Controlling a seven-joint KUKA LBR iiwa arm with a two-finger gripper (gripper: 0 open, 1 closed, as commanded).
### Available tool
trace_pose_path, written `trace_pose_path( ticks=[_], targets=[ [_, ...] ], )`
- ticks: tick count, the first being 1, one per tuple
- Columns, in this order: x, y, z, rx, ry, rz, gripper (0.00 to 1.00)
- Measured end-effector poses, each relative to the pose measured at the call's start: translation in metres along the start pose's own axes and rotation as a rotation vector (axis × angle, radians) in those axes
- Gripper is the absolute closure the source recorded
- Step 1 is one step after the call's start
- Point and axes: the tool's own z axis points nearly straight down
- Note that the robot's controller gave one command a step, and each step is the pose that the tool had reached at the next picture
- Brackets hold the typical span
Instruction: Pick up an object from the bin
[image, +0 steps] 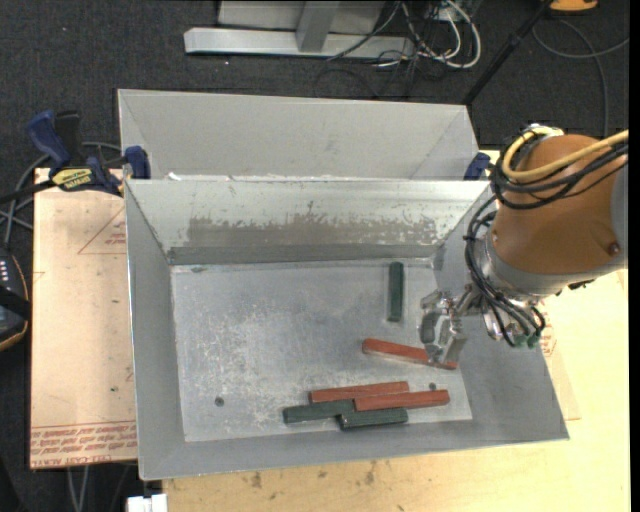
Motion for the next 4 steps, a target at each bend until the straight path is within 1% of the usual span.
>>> trace_pose_path(
  ticks=[1, 2, 3, 4],
  targets=[
    [0.002, 0.001, 0.005, -0.001, 0.009, -0.001, 0.0],
    [-0.038, -0.002, 0.156, -0.003, 0.017, -0.038, 0.0],
    [-0.04, -0.002, 0.148, -0.002, 0.014, -0.04, 1.0],
    [-0.038, 0.001, 0.148, 0.004, 0.004, -0.056, 1.0]
  ],
)
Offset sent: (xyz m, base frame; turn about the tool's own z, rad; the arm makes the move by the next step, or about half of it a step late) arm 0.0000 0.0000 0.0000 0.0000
